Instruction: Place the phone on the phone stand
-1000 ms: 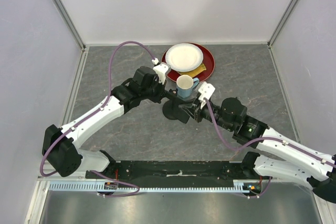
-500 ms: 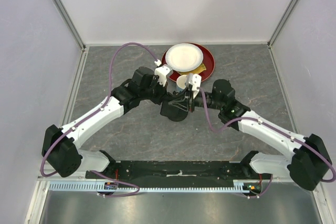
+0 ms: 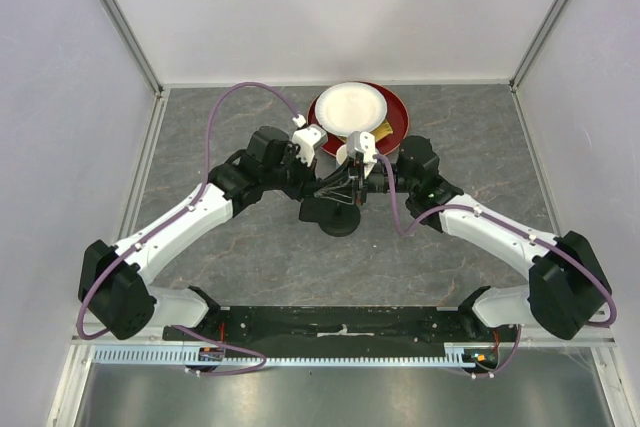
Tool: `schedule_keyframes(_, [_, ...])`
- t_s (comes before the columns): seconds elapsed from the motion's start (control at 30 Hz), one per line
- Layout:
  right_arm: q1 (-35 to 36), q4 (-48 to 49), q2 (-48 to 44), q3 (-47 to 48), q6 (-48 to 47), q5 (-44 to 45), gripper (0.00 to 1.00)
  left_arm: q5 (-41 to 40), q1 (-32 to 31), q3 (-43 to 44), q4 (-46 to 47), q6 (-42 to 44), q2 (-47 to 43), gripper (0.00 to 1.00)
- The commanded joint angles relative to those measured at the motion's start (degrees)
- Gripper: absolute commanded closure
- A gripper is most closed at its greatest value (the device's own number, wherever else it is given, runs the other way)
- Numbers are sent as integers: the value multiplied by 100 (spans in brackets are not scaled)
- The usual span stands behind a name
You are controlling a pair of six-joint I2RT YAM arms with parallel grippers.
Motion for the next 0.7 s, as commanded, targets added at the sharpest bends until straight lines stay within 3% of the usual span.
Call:
schedule_keyframes(0.0, [89, 1265, 206, 489, -57, -379, 100, 804, -183, -13, 62, 47, -99, 98])
schedule_keyframes(0.27, [80, 923, 303, 480, -557, -274, 100, 1040, -183, -30, 97, 47, -108, 98])
schedule_keyframes(0.47, [89, 501, 566, 752, -962, -711, 100, 1190, -183, -21, 79, 47, -91, 98])
schedule_keyframes(0.67, [80, -263, 856, 1138, -1532, -731, 100, 1462, -175, -21, 71, 232, -90, 98])
